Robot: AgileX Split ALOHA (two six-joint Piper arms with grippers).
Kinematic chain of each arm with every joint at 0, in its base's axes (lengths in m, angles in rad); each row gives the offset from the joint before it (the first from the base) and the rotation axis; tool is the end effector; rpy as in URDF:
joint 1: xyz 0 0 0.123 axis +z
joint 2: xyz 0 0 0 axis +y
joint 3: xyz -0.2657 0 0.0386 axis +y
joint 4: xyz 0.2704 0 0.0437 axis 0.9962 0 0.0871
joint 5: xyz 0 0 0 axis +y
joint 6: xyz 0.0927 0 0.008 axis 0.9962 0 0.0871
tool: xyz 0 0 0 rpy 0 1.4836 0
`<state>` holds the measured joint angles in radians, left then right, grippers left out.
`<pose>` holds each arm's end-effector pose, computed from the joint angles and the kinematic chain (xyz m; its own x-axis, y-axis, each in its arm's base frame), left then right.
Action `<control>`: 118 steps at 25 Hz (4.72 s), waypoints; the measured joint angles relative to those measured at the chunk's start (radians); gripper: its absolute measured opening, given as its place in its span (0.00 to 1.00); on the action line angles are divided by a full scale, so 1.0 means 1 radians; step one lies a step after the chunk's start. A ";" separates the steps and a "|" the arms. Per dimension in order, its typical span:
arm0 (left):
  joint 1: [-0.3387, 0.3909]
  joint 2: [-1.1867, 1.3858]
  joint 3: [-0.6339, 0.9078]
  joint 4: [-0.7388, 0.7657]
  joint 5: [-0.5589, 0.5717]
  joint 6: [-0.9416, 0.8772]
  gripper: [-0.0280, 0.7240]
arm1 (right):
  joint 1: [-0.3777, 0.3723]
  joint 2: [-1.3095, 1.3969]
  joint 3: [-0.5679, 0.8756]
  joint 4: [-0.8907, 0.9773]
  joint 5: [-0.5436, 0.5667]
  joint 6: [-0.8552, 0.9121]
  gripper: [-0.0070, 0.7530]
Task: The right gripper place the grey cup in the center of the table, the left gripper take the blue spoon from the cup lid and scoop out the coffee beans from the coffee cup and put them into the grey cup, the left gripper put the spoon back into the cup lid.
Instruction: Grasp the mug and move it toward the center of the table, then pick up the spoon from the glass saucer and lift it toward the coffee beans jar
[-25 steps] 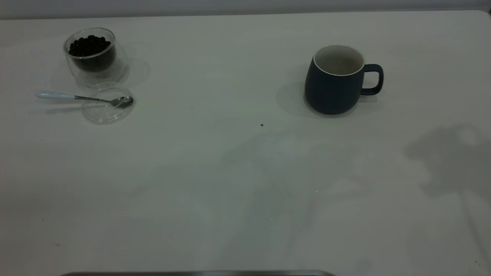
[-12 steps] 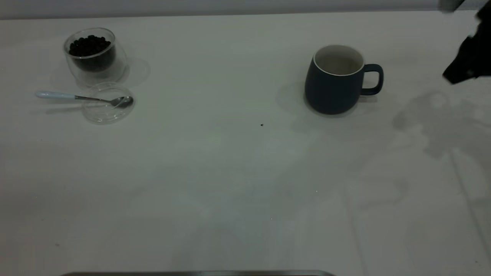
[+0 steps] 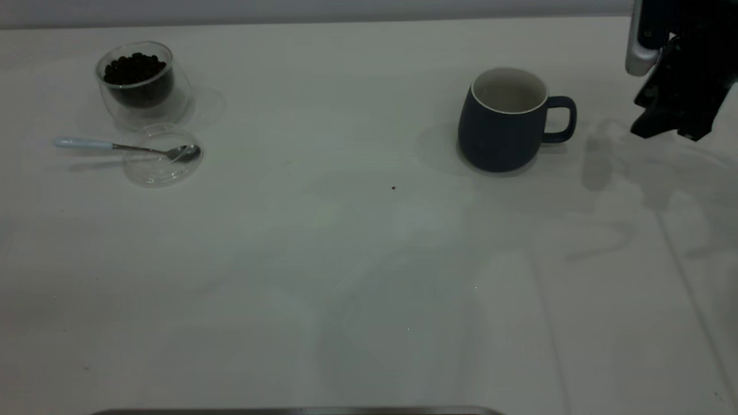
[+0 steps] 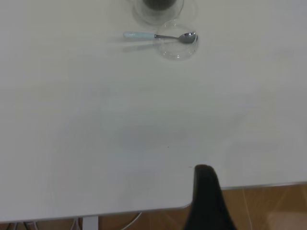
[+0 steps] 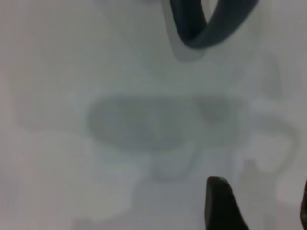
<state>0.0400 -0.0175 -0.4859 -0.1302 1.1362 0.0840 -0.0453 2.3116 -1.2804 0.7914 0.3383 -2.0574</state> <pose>0.0289 -0.0098 0.2779 -0.5138 0.0082 -0.8579 0.0760 0.9965 -0.0360 0.4186 0.0031 -0.0003 -0.2093 -0.9265 -0.3126 -0.9032 0.3057 -0.3013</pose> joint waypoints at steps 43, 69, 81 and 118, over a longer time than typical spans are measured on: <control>0.000 0.000 0.000 0.000 0.000 0.000 0.81 | 0.271 0.094 -0.111 0.373 0.130 -0.046 0.49; 0.000 0.000 0.000 0.000 0.000 0.000 0.81 | 0.454 0.180 -0.256 0.538 0.155 -0.046 0.49; 0.000 0.000 0.000 0.000 0.000 0.000 0.81 | 0.348 0.038 -0.256 0.544 0.288 0.250 0.49; 0.000 0.000 0.000 0.000 0.000 0.000 0.81 | 0.424 -1.398 0.670 -0.763 0.748 2.073 0.49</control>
<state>0.0400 -0.0175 -0.4859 -0.1302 1.1362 0.0840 0.3788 0.9137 -0.6101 0.0282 1.0865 0.0154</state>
